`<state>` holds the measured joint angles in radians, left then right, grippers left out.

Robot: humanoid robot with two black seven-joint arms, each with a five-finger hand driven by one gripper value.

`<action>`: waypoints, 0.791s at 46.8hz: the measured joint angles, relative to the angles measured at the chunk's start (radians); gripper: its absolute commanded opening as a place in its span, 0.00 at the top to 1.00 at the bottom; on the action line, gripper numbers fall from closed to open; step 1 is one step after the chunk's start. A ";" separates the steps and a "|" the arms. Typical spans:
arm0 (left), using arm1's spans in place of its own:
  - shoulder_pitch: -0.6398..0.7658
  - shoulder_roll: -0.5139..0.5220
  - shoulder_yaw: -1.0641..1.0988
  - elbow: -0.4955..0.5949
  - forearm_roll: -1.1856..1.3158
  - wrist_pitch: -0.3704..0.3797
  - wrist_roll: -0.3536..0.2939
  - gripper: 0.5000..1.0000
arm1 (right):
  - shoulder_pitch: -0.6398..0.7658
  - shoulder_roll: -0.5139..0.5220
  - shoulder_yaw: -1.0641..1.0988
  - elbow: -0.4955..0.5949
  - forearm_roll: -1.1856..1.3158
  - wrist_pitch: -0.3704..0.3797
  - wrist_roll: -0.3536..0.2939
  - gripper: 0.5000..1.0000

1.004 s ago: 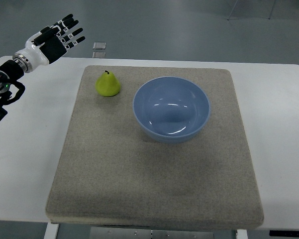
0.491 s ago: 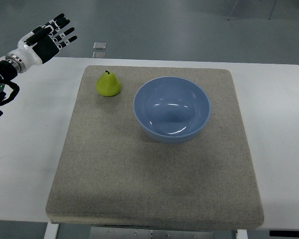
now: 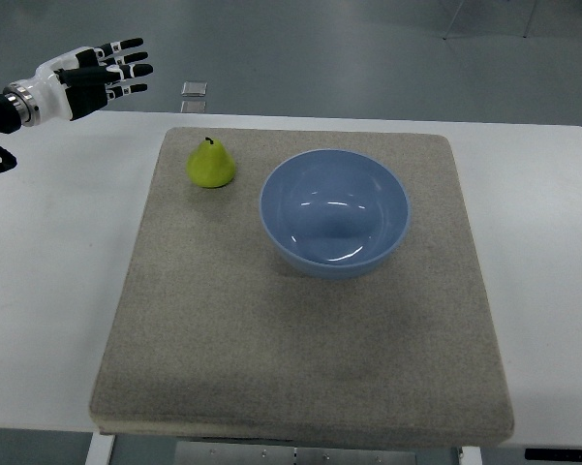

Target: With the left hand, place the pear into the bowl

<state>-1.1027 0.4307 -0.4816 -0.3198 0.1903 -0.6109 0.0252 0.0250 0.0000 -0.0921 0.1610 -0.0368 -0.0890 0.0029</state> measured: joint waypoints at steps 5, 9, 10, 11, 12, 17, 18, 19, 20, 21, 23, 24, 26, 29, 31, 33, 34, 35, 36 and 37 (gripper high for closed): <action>-0.022 0.019 0.000 -0.031 0.160 0.000 -0.033 0.01 | 0.000 0.000 0.000 0.000 0.000 0.000 0.000 0.15; -0.041 0.027 0.001 -0.053 0.286 0.000 -0.065 0.01 | 0.000 0.000 0.000 0.000 0.000 0.000 0.000 0.15; -0.045 0.029 0.001 -0.057 0.313 0.000 -0.073 0.01 | 0.000 0.000 0.000 0.000 0.000 0.000 0.000 0.15; -0.050 0.033 0.001 -0.060 0.343 0.000 -0.080 0.01 | -0.001 0.000 0.000 0.000 0.000 0.000 0.000 0.15; -0.056 0.037 0.001 -0.064 0.380 0.000 -0.089 0.01 | -0.001 0.000 0.000 0.000 0.000 0.000 0.000 0.15; -0.068 0.044 0.001 -0.098 0.505 0.000 -0.130 0.01 | 0.000 0.000 0.000 0.000 0.000 0.000 0.000 0.15; -0.069 0.047 0.001 -0.106 0.522 0.000 -0.134 0.01 | 0.000 0.000 0.000 0.000 0.000 0.000 0.000 0.15; -0.072 0.053 0.002 -0.115 0.542 0.000 -0.139 0.01 | 0.000 0.000 0.000 0.000 0.000 0.000 0.000 0.15; -0.074 0.058 0.004 -0.120 0.553 0.000 -0.142 0.01 | 0.000 0.000 0.000 0.000 0.000 0.000 0.000 0.15; -0.076 0.063 0.006 -0.131 0.569 0.000 -0.142 0.01 | 0.000 0.000 0.000 0.000 0.000 0.000 0.000 0.15; -0.081 0.071 0.017 -0.150 0.595 0.000 -0.143 0.01 | 0.000 0.000 0.000 0.000 0.000 0.000 0.000 0.15; -0.085 0.074 0.023 -0.157 0.604 0.000 -0.143 0.02 | 0.000 0.000 0.000 0.000 0.000 0.000 0.000 0.15; -0.095 0.082 0.039 -0.169 0.619 0.000 -0.144 0.01 | 0.001 0.000 0.000 0.000 0.000 0.000 0.000 0.15; -0.107 0.092 0.061 -0.181 0.626 0.000 -0.145 0.01 | 0.001 0.000 0.000 0.000 0.000 0.000 0.000 0.15; -0.115 0.098 0.072 -0.191 0.628 0.000 -0.145 0.01 | 0.000 0.000 0.000 0.000 0.000 0.000 0.000 0.15; -0.122 0.105 0.079 -0.200 0.629 0.000 -0.145 0.01 | 0.000 0.000 0.000 0.000 0.000 0.000 0.000 0.15; -0.127 0.111 0.082 -0.207 0.630 0.000 -0.145 0.02 | 0.000 0.000 0.000 0.000 0.000 0.000 0.000 0.15; -0.129 0.114 0.085 -0.214 0.630 0.000 -0.145 0.01 | 0.000 0.000 0.000 0.000 0.000 0.000 0.000 0.15; -0.131 0.117 0.088 -0.220 0.630 0.000 -0.145 0.02 | 0.000 0.000 0.000 0.000 0.000 0.000 0.000 0.15; -0.133 0.122 0.093 -0.230 0.631 0.000 -0.145 0.02 | 0.000 0.000 0.000 0.000 0.000 0.000 0.000 0.15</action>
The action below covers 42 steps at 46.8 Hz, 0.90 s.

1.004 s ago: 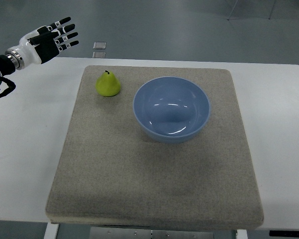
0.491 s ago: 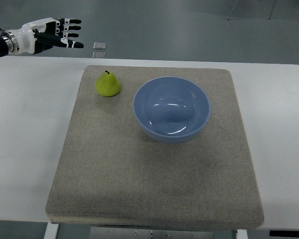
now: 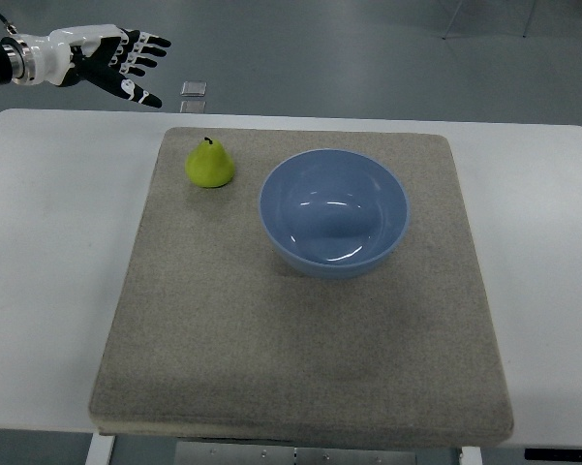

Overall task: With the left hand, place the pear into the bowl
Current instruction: 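Move the open left hand forward toward the yellow-green pear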

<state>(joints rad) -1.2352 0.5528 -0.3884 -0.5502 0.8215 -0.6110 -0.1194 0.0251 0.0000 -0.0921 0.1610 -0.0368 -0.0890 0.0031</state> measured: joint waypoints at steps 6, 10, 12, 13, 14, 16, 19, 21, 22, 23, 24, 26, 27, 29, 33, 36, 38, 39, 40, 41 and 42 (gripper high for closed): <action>-0.014 0.026 0.023 -0.040 0.002 0.000 0.001 0.02 | 0.001 0.000 0.000 0.000 0.000 0.000 0.000 0.15; -0.020 0.032 0.032 -0.049 0.004 0.000 0.001 0.02 | 0.000 0.000 0.000 0.000 0.000 0.000 0.000 0.15; -0.025 0.033 0.036 -0.051 0.012 0.000 0.001 0.02 | 0.000 0.000 0.000 0.000 0.000 0.000 0.000 0.15; -0.027 0.033 0.036 -0.051 0.016 0.000 0.001 0.01 | 0.000 0.000 0.000 0.000 0.000 0.000 0.000 0.15; -0.029 0.033 0.037 -0.051 0.022 0.000 0.001 0.02 | 0.000 0.000 0.000 0.000 0.000 0.000 0.000 0.15; -0.031 0.033 0.037 -0.052 0.037 0.000 0.001 0.01 | 0.000 0.000 0.000 0.000 0.000 0.000 0.000 0.15; -0.032 0.033 0.037 -0.059 0.056 0.000 0.001 0.02 | 0.000 0.000 0.000 0.000 0.000 0.000 0.000 0.15; -0.033 0.033 0.037 -0.068 0.071 0.000 0.000 0.02 | 0.001 0.000 0.000 0.000 0.000 0.000 0.000 0.15; -0.034 0.033 0.037 -0.074 0.084 0.000 0.000 0.02 | 0.000 0.000 0.000 0.000 0.000 0.000 0.000 0.15; -0.034 0.033 0.037 -0.080 0.094 0.000 0.000 0.02 | 0.000 0.000 0.000 0.000 0.000 0.000 0.000 0.15; -0.036 0.033 0.037 -0.086 0.104 0.000 0.000 0.02 | 0.000 0.000 0.000 0.000 0.000 0.000 0.000 0.15; -0.038 0.034 0.037 -0.098 0.120 0.000 0.000 0.02 | 0.000 0.000 0.000 0.000 0.000 0.000 0.000 0.15; -0.039 0.034 0.037 -0.103 0.130 0.000 0.000 0.02 | 0.000 0.000 0.000 0.000 0.000 0.000 0.000 0.15; -0.041 0.035 0.037 -0.115 0.144 0.000 0.000 0.02 | 0.000 0.000 0.000 0.000 0.000 0.000 0.000 0.15; -0.047 0.042 0.038 -0.139 0.162 0.000 -0.001 0.02 | 0.000 0.000 0.000 0.000 0.000 0.000 0.000 0.15; -0.051 0.044 0.039 -0.152 0.174 0.000 -0.001 0.02 | 0.000 0.000 0.000 0.000 0.000 0.000 0.000 0.15; -0.052 0.044 0.039 -0.158 0.186 0.000 -0.001 0.02 | 0.000 0.000 0.000 0.000 0.000 0.000 0.000 0.15; -0.052 0.044 0.039 -0.160 0.192 0.000 -0.001 0.02 | 0.000 0.000 0.000 0.000 0.000 0.000 0.000 0.15; -0.052 0.044 0.039 -0.161 0.197 0.000 -0.001 0.02 | 0.000 0.000 0.000 0.000 0.000 0.000 0.000 0.15; -0.052 0.044 0.039 -0.161 0.203 0.000 -0.001 0.02 | 0.000 0.000 0.000 0.000 0.000 0.000 0.000 0.15; -0.052 0.043 0.039 -0.161 0.207 0.000 -0.001 0.02 | 0.000 0.000 0.000 0.000 0.000 0.000 0.000 0.15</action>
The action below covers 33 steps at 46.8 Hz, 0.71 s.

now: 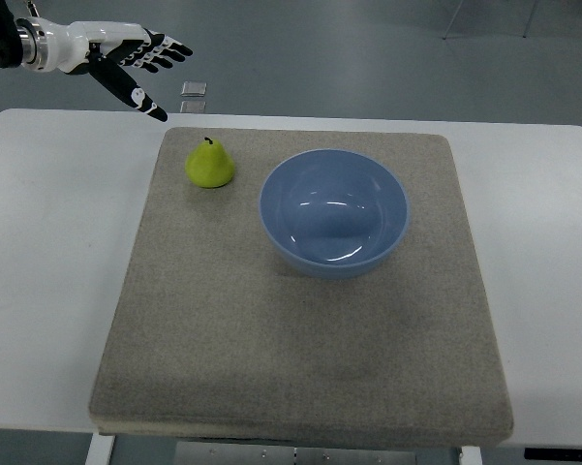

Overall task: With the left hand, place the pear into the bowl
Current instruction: 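Move the open left hand forward toward the yellow-green pear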

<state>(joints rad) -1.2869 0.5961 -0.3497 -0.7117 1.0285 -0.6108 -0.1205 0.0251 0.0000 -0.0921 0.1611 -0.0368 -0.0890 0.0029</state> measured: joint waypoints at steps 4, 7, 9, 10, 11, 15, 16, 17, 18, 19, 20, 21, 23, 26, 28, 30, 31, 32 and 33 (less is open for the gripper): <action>0.000 -0.001 0.000 0.000 0.008 0.000 0.000 0.02 | 0.000 0.000 0.000 0.000 0.000 0.000 0.000 0.15; 0.000 0.000 0.003 -0.001 0.008 0.000 0.001 0.02 | 0.000 0.000 0.000 0.000 0.000 0.000 0.000 0.15; 0.000 0.000 0.012 -0.002 0.008 0.000 0.001 0.02 | 0.000 0.000 0.000 0.000 0.000 0.000 0.000 0.15; 0.000 -0.001 0.018 -0.002 0.008 0.000 0.001 0.02 | 0.000 0.000 0.000 0.000 0.000 0.000 0.000 0.15; 0.000 -0.001 0.022 -0.002 0.008 0.000 0.001 0.02 | 0.000 0.000 0.000 0.000 0.000 0.000 0.000 0.15; 0.000 -0.001 0.030 -0.002 0.008 0.000 0.001 0.02 | 0.001 0.000 0.000 0.000 0.000 0.000 0.000 0.15; 0.000 -0.001 0.030 -0.002 0.009 0.000 0.001 0.02 | 0.000 0.000 0.000 0.000 0.000 0.000 0.000 0.15; 0.000 -0.001 0.030 -0.002 0.010 0.000 0.001 0.02 | 0.000 0.000 0.000 0.000 0.000 0.000 0.000 0.15; 0.000 -0.001 0.030 -0.002 0.012 0.000 0.001 0.02 | 0.000 0.000 0.000 0.000 0.000 0.000 0.000 0.15; 0.000 -0.001 0.031 -0.004 0.015 0.000 0.001 0.02 | 0.000 0.000 0.000 0.000 0.000 0.000 0.000 0.15; 0.000 -0.001 0.031 -0.005 0.018 0.000 0.001 0.02 | 0.001 0.000 0.000 0.000 0.000 0.000 0.000 0.15; 0.000 0.000 0.032 -0.009 0.021 0.000 0.001 0.02 | 0.000 0.000 0.000 0.000 0.000 0.000 0.000 0.15; 0.000 0.002 0.034 -0.016 0.025 0.000 0.001 0.02 | 0.000 0.000 0.000 0.000 0.000 0.000 0.000 0.15; 0.000 0.011 0.035 -0.031 0.027 0.000 0.001 0.02 | 0.000 0.000 0.000 0.000 0.000 0.000 0.000 0.15; 0.000 0.015 0.035 -0.039 0.028 0.000 0.001 0.02 | 0.000 0.000 0.000 0.000 0.000 0.000 0.000 0.15; 0.000 0.016 0.035 -0.047 0.031 0.000 0.001 0.02 | 0.000 0.000 0.000 0.000 0.000 0.000 0.000 0.15; 0.000 0.016 0.035 -0.049 0.031 0.000 0.001 0.02 | 0.000 0.000 0.000 0.000 0.000 0.000 0.000 0.15; 0.000 0.016 0.036 -0.050 0.032 0.000 0.001 0.02 | 0.000 0.000 0.000 0.000 0.000 0.000 0.000 0.15; 0.000 0.016 0.036 -0.050 0.032 0.000 0.001 0.02 | 0.000 0.000 0.000 0.000 0.000 0.000 0.000 0.15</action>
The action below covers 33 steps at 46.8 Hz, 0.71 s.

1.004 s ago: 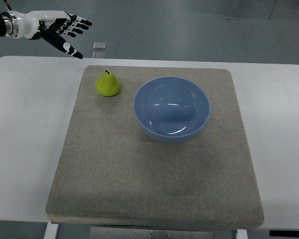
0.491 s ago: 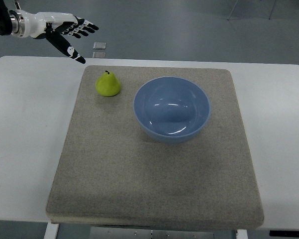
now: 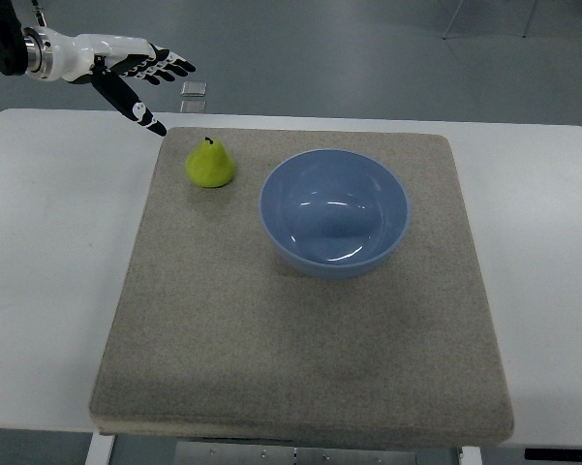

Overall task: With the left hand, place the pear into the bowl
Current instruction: 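Move the open left hand forward toward the yellow-green pear, then lower the left hand around the pear and close its fingers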

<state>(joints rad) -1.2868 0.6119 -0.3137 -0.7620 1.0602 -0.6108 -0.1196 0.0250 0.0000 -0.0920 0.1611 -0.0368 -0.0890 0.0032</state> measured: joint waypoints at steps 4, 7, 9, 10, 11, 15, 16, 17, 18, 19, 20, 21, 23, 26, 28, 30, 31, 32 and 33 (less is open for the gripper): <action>0.000 -0.005 0.000 -0.001 0.004 0.000 0.000 0.03 | 0.000 0.000 0.000 0.000 0.000 0.000 0.000 0.15; -0.001 -0.008 0.000 -0.001 0.015 0.000 0.000 0.03 | 0.001 0.000 0.000 0.000 0.000 0.000 0.000 0.15; -0.002 -0.009 0.000 -0.001 0.024 0.000 0.000 0.03 | 0.000 0.000 0.000 0.000 0.000 0.000 0.000 0.15; -0.003 -0.010 0.000 -0.001 0.029 0.000 0.000 0.03 | 0.000 0.000 0.000 0.000 0.000 0.000 0.000 0.15; -0.004 -0.011 0.000 -0.001 0.035 0.000 0.000 0.03 | 0.000 0.000 0.000 0.000 0.000 0.000 0.000 0.15; -0.007 -0.012 0.001 -0.001 0.054 0.000 0.000 0.03 | 0.000 0.000 0.000 0.000 0.000 0.000 0.000 0.15; -0.008 -0.013 0.001 -0.001 0.056 0.000 0.000 0.03 | -0.001 0.000 0.000 0.000 0.000 0.000 0.000 0.15; -0.008 -0.013 0.001 -0.002 0.060 0.000 0.000 0.03 | 0.000 0.000 0.000 0.000 0.000 0.000 0.000 0.15; -0.008 -0.014 0.001 -0.002 0.065 0.000 0.000 0.03 | 0.000 0.000 0.000 0.000 0.000 0.000 0.000 0.15; -0.008 -0.014 0.001 -0.002 0.070 0.000 0.000 0.03 | 0.000 0.000 0.000 0.000 0.000 0.000 0.000 0.15; -0.008 -0.014 0.001 -0.001 0.077 0.000 0.000 0.03 | 0.000 0.000 0.000 0.000 0.000 0.000 0.000 0.15; -0.008 -0.015 0.001 -0.002 0.089 0.000 0.000 0.03 | 0.000 0.000 0.000 0.000 0.000 0.000 0.000 0.15; -0.008 -0.017 0.001 -0.001 0.111 0.000 0.000 0.03 | 0.000 0.000 0.000 0.000 0.000 0.000 0.000 0.15; -0.003 -0.035 0.001 0.000 0.156 0.000 0.000 0.03 | 0.000 0.000 0.000 0.000 0.000 0.000 0.000 0.15; 0.006 -0.055 0.001 0.000 0.183 0.000 0.000 0.03 | 0.000 0.000 0.000 0.000 0.000 0.000 0.000 0.15; 0.014 -0.069 0.001 0.001 0.203 0.002 0.000 0.03 | -0.001 0.000 0.000 0.000 0.000 0.000 0.000 0.15; 0.018 -0.075 0.001 0.002 0.208 0.004 0.000 0.03 | 0.000 0.000 0.000 0.000 0.000 0.000 0.000 0.15; 0.024 -0.082 0.001 0.003 0.215 0.005 0.001 0.03 | 0.000 0.000 0.000 0.000 0.000 0.000 0.000 0.15; 0.028 -0.088 0.001 0.004 0.220 0.008 0.001 0.03 | 0.000 0.000 0.000 0.000 0.000 0.000 0.000 0.15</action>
<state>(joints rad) -1.2589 0.5235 -0.3125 -0.7583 1.2799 -0.6032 -0.1186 0.0252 0.0000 -0.0920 0.1608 -0.0368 -0.0890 0.0031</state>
